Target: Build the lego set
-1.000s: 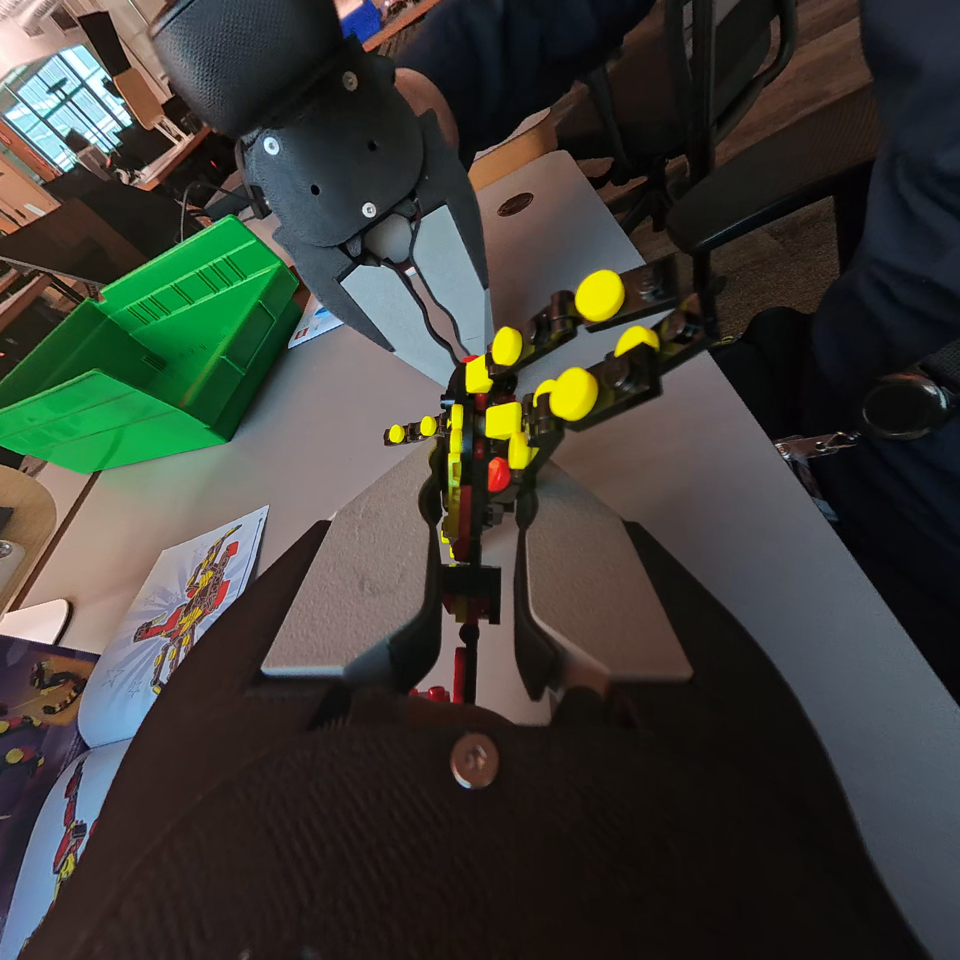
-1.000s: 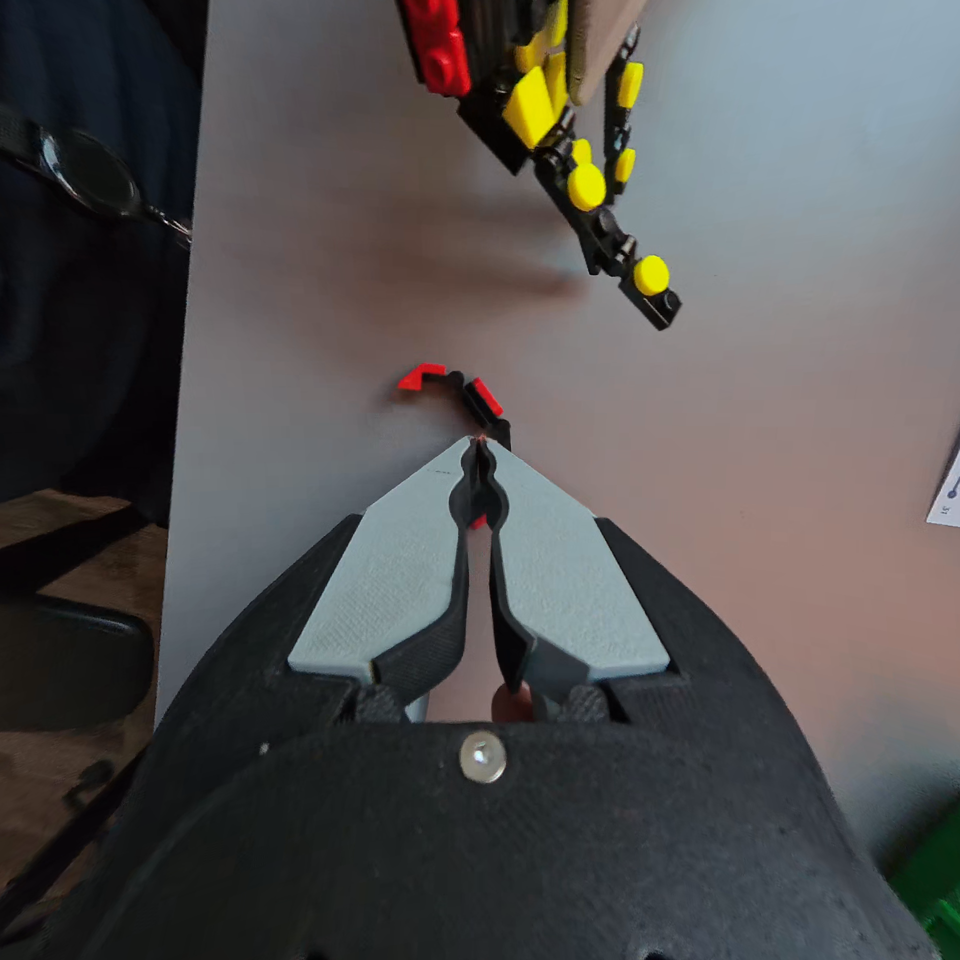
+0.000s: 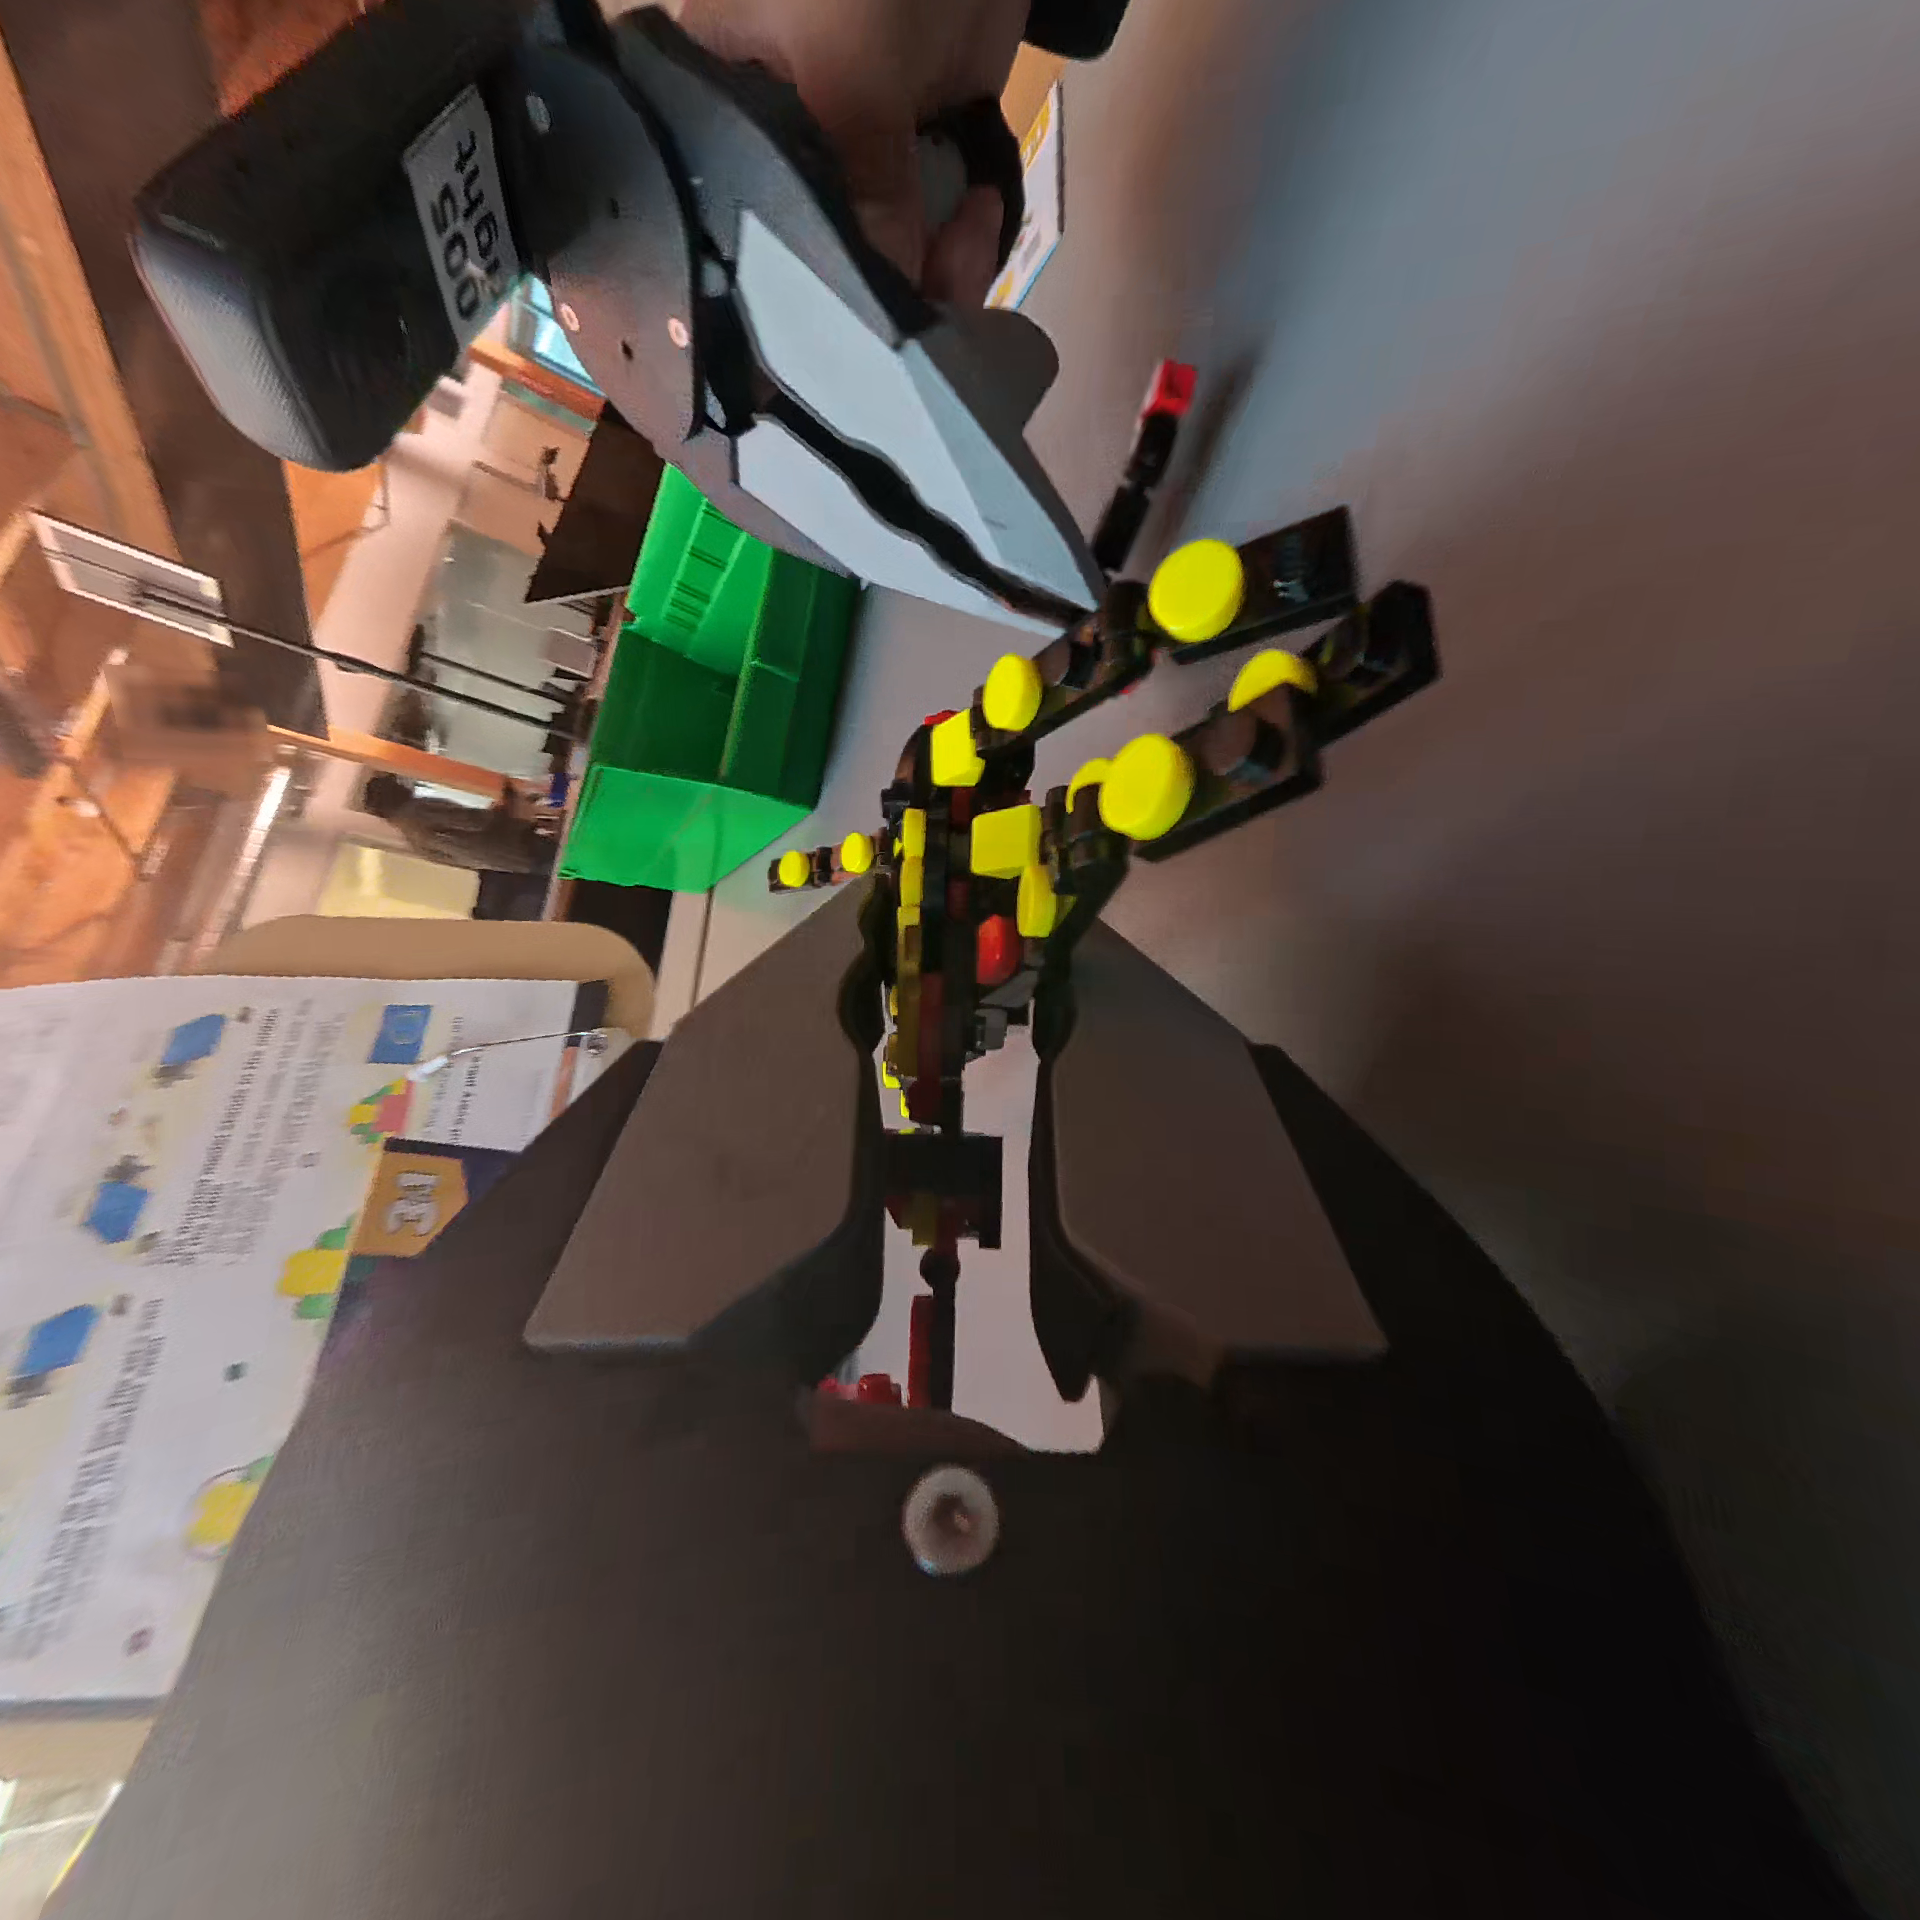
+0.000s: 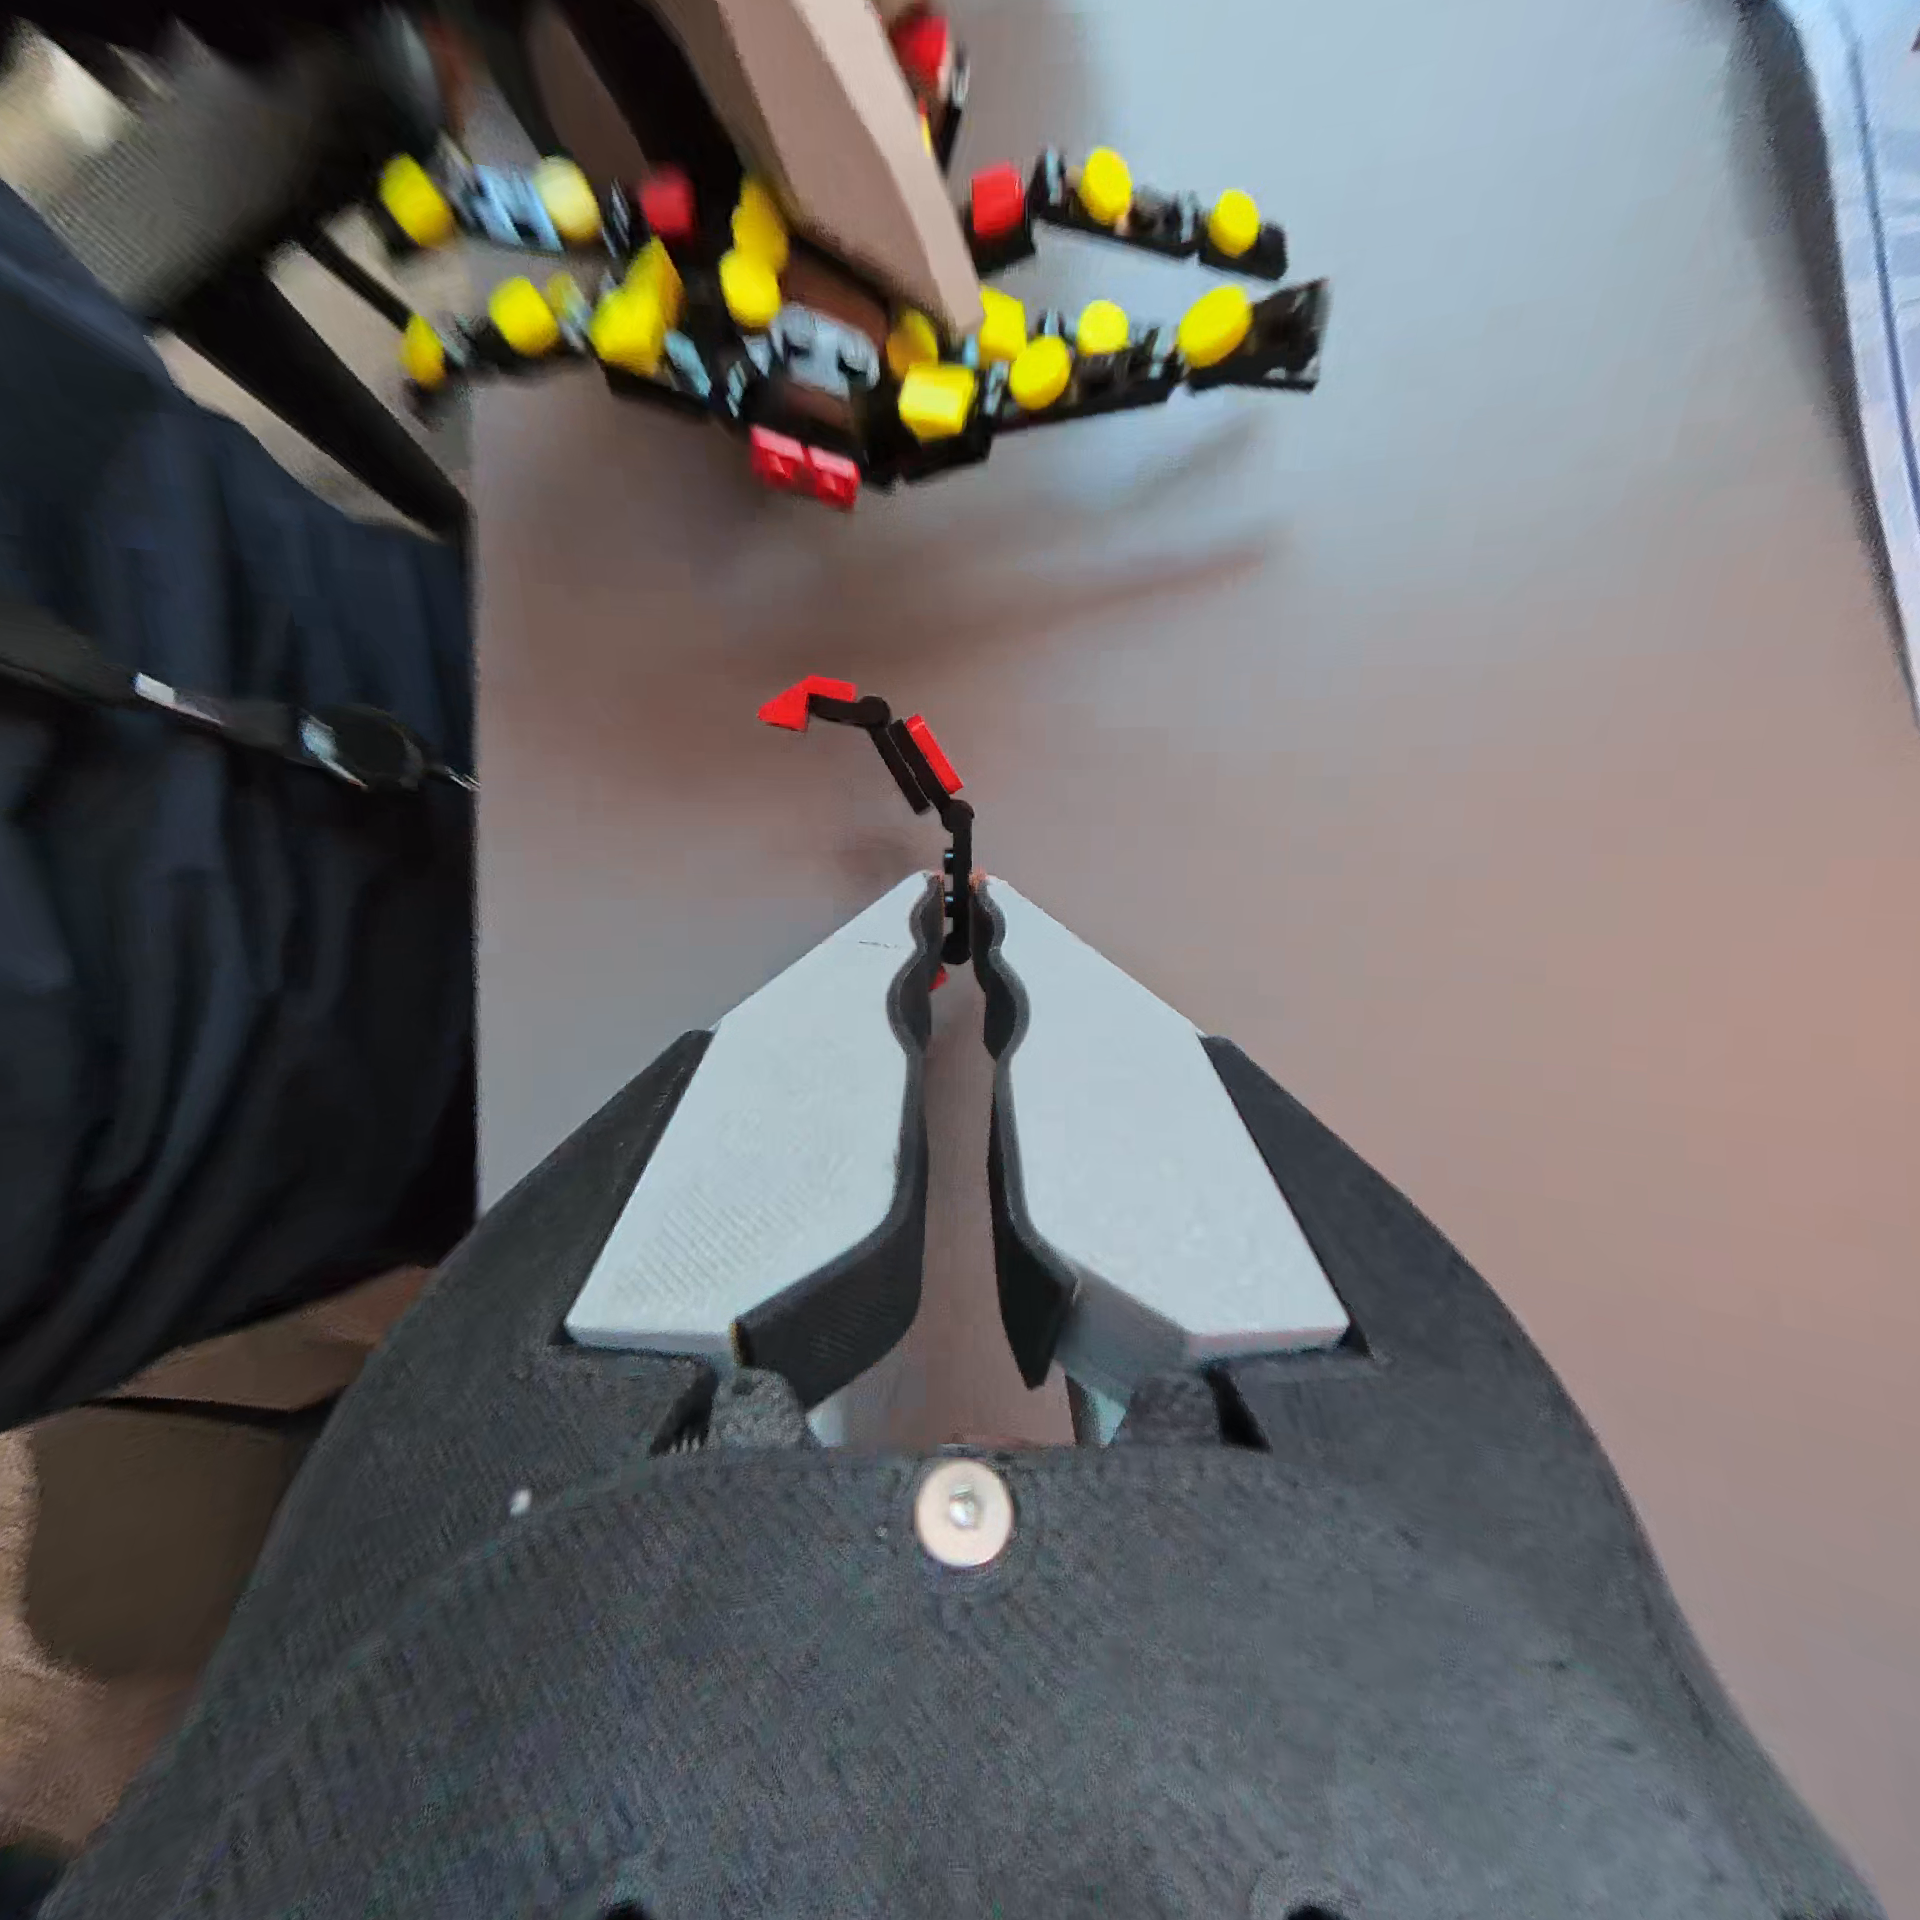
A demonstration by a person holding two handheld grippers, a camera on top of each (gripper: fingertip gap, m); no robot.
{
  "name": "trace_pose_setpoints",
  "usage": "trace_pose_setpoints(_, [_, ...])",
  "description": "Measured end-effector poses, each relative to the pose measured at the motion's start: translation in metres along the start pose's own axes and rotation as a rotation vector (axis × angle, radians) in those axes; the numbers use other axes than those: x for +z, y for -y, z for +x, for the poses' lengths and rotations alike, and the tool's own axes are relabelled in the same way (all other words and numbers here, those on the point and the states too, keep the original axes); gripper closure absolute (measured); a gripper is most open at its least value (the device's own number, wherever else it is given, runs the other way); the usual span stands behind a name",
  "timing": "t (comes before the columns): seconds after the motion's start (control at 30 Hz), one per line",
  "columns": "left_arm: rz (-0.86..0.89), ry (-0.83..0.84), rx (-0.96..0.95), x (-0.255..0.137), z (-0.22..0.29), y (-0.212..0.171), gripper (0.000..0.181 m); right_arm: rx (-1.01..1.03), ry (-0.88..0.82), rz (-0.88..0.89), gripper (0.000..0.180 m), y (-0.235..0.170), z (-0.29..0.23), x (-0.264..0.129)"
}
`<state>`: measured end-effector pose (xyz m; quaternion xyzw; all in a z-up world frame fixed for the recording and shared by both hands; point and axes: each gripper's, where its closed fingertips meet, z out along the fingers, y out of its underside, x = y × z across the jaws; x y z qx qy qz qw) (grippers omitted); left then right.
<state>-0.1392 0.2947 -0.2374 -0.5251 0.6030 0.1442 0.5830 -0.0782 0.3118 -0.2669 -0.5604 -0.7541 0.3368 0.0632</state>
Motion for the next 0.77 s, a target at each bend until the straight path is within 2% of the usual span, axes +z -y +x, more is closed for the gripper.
trace_pose_setpoints(0.17, [-0.037,-0.004,0.066,0.006,0.007,-0.005,0.158,0.168,0.321,0.252,0.179,0.034,-0.009,-0.023])
trace_pose_setpoints(0.33, [-0.121,-0.004,0.207,0.011,0.013,-0.017,0.158,0.241,0.49,0.362,0.179,0.046,0.0,-0.033])
trace_pose_setpoints(0.53, [-0.192,0.015,0.364,0.016,0.012,-0.025,0.16,0.269,0.479,0.391,0.179,0.037,0.01,-0.035])
trace_pose_setpoints(0.77, [-0.246,-0.031,0.455,0.018,0.012,-0.029,0.158,0.277,0.461,0.357,0.179,0.027,0.009,-0.028])
